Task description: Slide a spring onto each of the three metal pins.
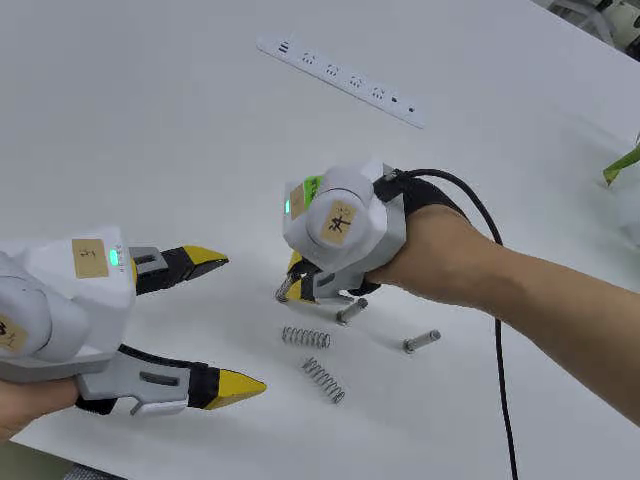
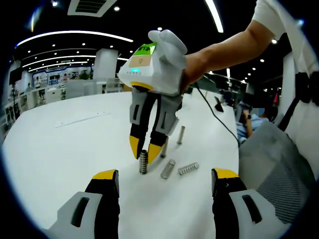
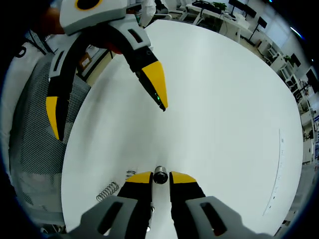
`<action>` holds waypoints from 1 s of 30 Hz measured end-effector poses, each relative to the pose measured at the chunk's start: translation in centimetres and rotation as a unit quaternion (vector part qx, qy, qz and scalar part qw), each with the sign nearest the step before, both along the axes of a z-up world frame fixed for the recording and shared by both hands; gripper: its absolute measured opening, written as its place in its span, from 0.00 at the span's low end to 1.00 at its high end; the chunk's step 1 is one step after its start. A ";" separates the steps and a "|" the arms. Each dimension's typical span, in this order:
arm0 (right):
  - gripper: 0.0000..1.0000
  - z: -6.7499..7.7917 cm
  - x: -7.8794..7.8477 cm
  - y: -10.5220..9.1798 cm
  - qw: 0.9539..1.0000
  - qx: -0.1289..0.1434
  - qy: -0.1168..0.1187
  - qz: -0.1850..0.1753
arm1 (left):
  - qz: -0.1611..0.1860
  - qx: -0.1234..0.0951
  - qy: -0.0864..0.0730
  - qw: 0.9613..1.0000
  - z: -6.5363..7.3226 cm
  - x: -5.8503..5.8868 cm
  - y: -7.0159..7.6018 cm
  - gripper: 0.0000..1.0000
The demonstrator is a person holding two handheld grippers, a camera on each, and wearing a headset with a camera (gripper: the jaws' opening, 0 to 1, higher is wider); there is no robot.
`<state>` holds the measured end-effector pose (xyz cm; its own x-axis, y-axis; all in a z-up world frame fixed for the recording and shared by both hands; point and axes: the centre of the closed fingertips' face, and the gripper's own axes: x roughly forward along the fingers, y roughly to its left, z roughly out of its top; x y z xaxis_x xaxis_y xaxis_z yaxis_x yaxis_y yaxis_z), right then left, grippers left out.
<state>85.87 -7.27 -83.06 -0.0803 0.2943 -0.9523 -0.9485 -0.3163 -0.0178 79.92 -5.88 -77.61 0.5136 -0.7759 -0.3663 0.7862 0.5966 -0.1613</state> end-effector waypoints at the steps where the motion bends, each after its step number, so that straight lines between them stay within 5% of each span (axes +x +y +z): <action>1: 0.15 0.2 0.0 0.0 1.000 0.002 -0.001 -0.002 | -0.001 0.001 0.000 1.000 0.0 0.0 0.0 0.77; 19: 0.28 3.8 0.4 -1.0 0.996 0.063 -0.004 -0.059 | -0.018 0.019 -0.002 1.000 0.7 -0.5 -0.5 0.76; 26: 0.32 5.1 0.1 -2.6 0.991 0.096 -0.004 -0.094 | -0.028 0.030 -0.003 0.999 1.0 -0.6 -0.7 0.76; 30: 0.35 6.4 0.0 -3.7 0.984 0.123 0.001 -0.128 | -0.032 0.036 -0.004 0.999 1.2 -0.7 -0.9 0.76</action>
